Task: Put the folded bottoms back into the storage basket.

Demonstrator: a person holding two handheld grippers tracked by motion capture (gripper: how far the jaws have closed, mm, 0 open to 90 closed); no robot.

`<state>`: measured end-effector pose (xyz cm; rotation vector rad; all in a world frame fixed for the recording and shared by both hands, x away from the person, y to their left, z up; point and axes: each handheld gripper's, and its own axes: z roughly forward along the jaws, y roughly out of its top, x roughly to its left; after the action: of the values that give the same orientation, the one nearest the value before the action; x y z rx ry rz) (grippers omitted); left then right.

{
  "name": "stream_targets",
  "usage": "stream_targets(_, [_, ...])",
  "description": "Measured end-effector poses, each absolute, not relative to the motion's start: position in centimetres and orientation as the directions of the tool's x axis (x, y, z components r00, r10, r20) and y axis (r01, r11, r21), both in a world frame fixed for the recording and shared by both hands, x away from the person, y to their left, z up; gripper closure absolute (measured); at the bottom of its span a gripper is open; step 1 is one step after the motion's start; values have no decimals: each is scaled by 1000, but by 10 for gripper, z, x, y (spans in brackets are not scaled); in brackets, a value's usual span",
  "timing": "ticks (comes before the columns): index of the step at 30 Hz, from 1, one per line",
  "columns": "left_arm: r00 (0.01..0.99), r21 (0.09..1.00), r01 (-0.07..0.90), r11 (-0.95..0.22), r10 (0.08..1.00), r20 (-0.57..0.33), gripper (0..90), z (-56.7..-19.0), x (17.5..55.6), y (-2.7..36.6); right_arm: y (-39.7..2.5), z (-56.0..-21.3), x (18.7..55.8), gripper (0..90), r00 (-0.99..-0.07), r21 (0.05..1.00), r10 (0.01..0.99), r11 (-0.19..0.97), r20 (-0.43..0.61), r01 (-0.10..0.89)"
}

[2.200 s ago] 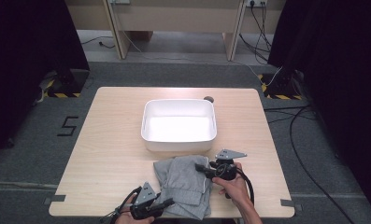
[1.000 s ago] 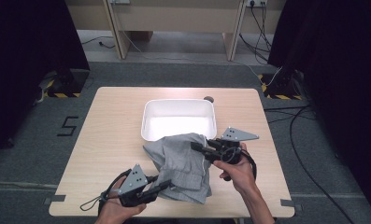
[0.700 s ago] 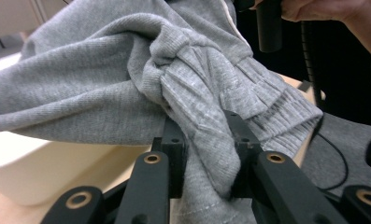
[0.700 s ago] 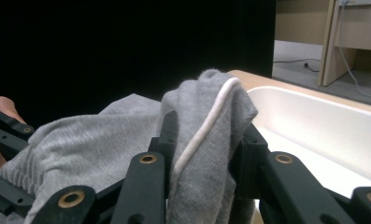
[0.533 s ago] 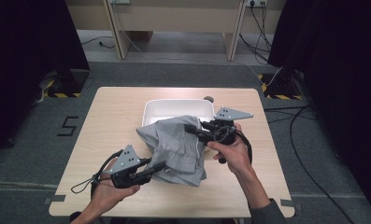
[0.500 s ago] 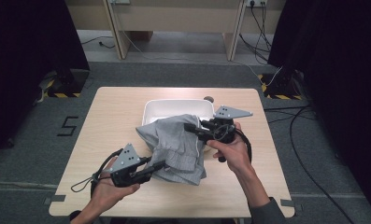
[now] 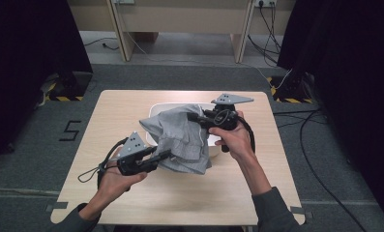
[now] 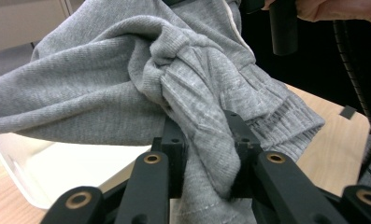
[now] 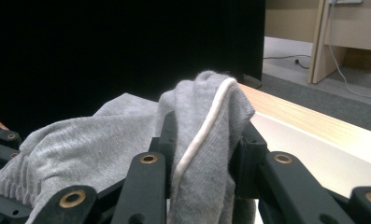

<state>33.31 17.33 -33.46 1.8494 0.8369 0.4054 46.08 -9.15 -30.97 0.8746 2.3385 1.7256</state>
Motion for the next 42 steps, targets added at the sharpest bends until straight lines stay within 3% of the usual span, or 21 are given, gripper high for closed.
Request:
stream_targets(28, [606,862,469,-193,780,-155,726,-351,424,160,-87,-328,551,718,-725,864,640,186,255,467])
stream_targets(42, [562,819,527,-226,816,-136,721,-388,449,154,-80,-359,571,730,-688,833,682,213,247,510])
